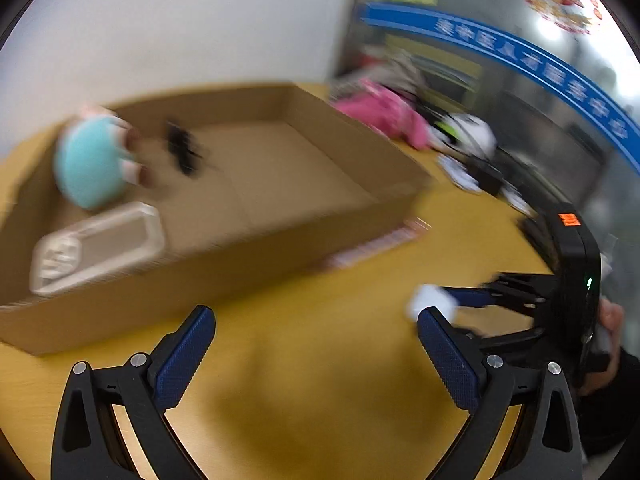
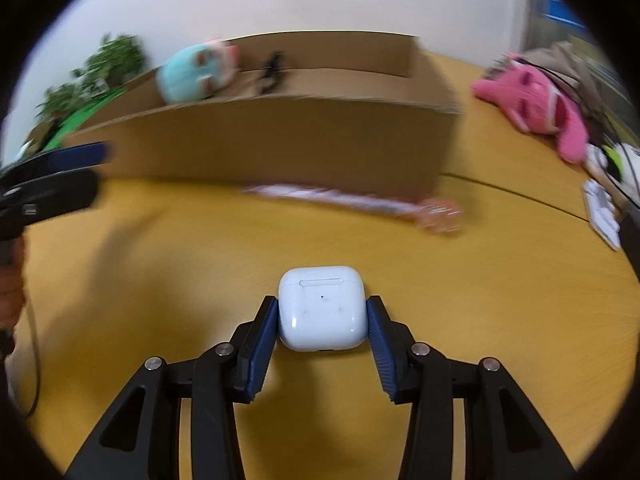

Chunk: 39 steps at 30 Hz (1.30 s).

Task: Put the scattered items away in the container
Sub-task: 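Lift the earbuds case with the right gripper and carry it over the box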

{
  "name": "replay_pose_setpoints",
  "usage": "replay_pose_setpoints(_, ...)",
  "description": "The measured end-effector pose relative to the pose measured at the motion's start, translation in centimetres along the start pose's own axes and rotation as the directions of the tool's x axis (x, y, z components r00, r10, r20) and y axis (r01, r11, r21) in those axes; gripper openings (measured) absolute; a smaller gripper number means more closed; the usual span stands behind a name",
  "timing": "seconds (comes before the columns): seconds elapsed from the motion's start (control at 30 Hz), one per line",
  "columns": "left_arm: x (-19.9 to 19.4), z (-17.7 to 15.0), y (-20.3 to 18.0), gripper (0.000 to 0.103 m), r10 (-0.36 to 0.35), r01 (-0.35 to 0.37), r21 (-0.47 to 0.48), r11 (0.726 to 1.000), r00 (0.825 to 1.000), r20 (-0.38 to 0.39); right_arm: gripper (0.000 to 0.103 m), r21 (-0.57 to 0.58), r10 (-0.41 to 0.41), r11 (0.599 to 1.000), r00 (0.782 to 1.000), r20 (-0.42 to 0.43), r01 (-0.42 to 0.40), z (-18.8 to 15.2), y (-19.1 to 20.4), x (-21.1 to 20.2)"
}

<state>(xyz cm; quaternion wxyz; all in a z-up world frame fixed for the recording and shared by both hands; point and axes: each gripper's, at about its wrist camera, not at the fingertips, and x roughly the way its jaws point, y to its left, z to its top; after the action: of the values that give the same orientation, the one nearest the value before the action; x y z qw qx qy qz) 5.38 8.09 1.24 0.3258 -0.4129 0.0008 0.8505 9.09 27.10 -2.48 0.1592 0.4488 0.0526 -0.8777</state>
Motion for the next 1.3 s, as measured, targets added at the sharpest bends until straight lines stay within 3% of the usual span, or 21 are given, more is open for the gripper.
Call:
replay_pose_setpoints(0.1, 1.1, -0.6, -1.2, 0.101, -0.141, 0.142, 0.0, 0.99, 0.986, -0.087, 0.043, -0.048, 0.041, 0.998, 0.999, 0.0, -0.041, -0.8, 1.7, -0.7)
replay_pose_setpoints(0.27, 2.8, -1.8, -3.7, 0.091, -0.146, 0.161, 0.058, 0.985, 0.967, -0.208, 0.043, -0.084, 0.074, 0.994, 0.997, 0.011, -0.073, -1.5, 2.8, -1.2)
replay_pose_setpoints(0.4, 4.4, -2.6, -4.6, 0.077, -0.125, 0.148, 0.056, 0.987, 0.948, -0.291, 0.043, -0.133, 0.099, 0.986, 0.995, 0.016, -0.096, -1.9, 3.8, -1.4)
replay_pose_setpoints(0.5, 4.7, -2.9, -5.4, 0.069, -0.097, 0.135, 0.101, 0.986, 0.944, -0.315, 0.043, -0.183, 0.129, 0.976, 0.991, 0.026, -0.122, -2.3, 4.8, -1.6)
replay_pose_setpoints(0.6, 5.1, -3.0, -6.5, 0.048, -0.106, 0.156, 0.119, 0.981, 0.932, -0.345, 0.043, -0.21, 0.141, 0.969, 0.989, 0.042, -0.129, -2.3, 5.6, -1.8)
replay_pose_setpoints(0.77, 4.9, -2.6, -6.6, 0.048, -0.095, 0.141, 0.111, 0.984, 0.933, -0.348, 0.043, -0.219, 0.133, 0.968, 0.99, 0.043, -0.121, -2.1, 5.9, -1.7)
replay_pose_setpoints(0.93, 3.1, -1.0, -6.7, 0.048, -0.079, 0.122, 0.127, 0.984, 0.951, -0.3, 0.043, -0.231, 0.138, 0.966, 0.987, 0.084, -0.115, -0.8, 5.9, -2.9)
replay_pose_setpoints(1.13, -0.6, 3.7, -4.8, 0.047, -0.033, 0.072, 0.174, 0.982, 0.976, -0.216, 0.043, -0.288, 0.141, 0.953, 0.977, 0.161, -0.09, 3.9, 6.7, -4.9)
replay_pose_setpoints(1.3, -3.8, 9.1, -2.3, 0.047, 0.01, 0.02, 0.208, 0.978, 0.99, -0.14, 0.043, -0.34, 0.19, 0.936, 0.947, 0.258, -0.095, 9.9, 7.1, -6.5)
